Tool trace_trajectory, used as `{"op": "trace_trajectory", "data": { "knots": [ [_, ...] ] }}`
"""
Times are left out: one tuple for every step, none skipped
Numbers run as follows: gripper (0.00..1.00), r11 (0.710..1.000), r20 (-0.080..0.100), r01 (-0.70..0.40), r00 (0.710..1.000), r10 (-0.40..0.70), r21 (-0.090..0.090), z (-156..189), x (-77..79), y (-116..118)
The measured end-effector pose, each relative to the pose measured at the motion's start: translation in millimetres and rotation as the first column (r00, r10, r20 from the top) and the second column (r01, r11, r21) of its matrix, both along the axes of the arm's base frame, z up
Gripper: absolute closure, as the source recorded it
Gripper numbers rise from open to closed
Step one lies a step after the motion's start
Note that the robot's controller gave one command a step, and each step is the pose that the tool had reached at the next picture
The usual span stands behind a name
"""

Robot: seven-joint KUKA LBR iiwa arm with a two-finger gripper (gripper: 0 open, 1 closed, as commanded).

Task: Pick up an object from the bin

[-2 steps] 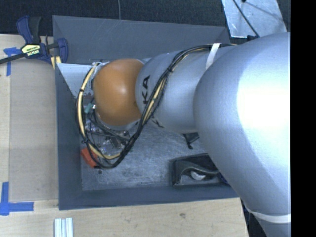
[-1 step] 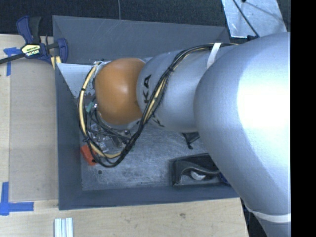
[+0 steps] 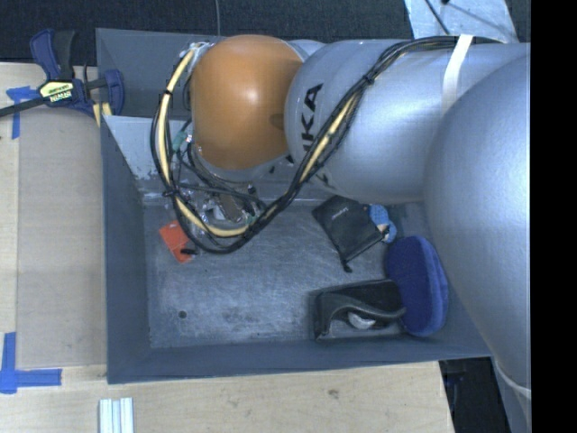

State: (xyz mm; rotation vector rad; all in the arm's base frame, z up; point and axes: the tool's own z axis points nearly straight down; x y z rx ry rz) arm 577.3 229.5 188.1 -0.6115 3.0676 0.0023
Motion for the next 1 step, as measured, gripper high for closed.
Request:
{"op": "trace_trajectory", "data": {
  "knots": [
    [1.00, 0.885, -0.004, -0.466, 0.885, 0.466, -0.005, 108.3, -51.4, -25.7]
  ]
}}
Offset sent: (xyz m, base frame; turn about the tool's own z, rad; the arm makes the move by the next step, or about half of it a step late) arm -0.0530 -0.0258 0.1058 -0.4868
